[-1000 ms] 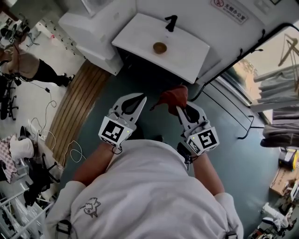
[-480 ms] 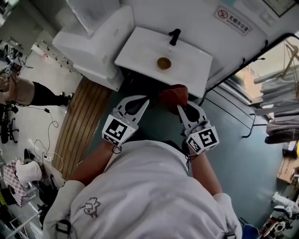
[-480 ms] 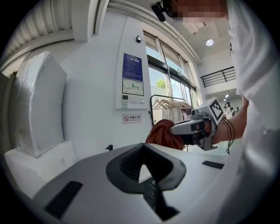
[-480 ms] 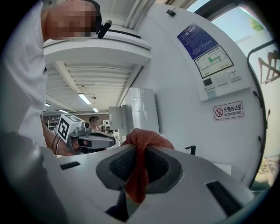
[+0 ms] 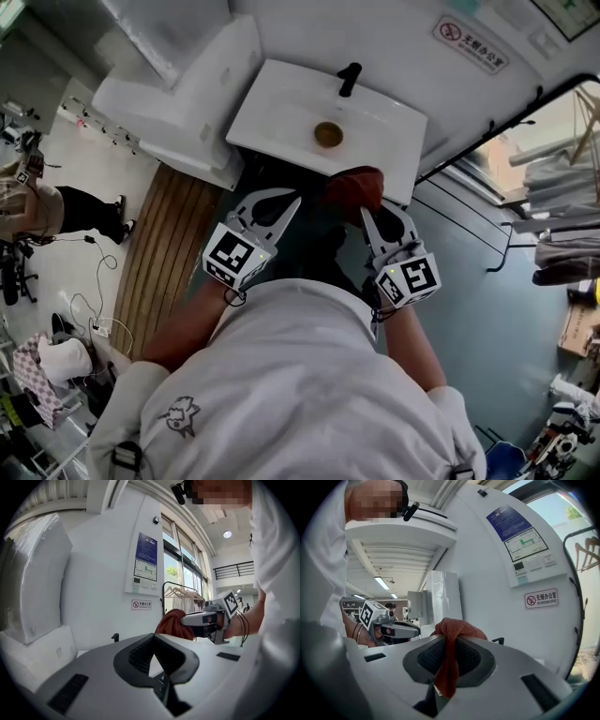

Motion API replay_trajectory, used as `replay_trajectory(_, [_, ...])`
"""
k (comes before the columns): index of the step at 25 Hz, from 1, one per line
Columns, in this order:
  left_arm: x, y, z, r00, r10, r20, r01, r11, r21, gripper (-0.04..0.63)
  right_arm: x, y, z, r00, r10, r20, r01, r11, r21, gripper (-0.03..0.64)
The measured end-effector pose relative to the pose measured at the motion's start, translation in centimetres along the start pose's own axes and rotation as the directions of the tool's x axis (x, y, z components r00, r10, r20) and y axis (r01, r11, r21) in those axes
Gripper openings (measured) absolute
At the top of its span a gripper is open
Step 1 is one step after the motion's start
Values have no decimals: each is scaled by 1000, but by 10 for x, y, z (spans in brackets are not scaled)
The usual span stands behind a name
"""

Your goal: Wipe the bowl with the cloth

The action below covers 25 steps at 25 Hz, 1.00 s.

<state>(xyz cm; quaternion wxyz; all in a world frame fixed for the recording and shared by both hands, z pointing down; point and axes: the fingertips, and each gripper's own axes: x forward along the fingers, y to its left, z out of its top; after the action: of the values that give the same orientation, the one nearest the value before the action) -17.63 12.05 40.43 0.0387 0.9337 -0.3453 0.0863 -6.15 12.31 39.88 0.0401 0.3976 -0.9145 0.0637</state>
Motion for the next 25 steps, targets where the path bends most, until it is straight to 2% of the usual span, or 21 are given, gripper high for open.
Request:
replay_trajectory(7, [43,53,-2,998,52,-39,-53,999,-2,14,49,-47,-9,999,41,-17,-40,999,31,58])
replay_trajectory(14, [132,92,-3,994,33,-101,-30,999,36,14,96,-122,-27,996,65,-68,-66,998,-8,60])
replay_trajectory(21, [217,118,-20,984,13,-180,-18,1000,-25,15,129,-191,-40,988,102,-112,-105,994,-15,60])
replay_trajectory(25, [239,140,-39,975,10,-223,-26,997,-70,15,145,-217,-61,983,83,-165,-78,996,37,60])
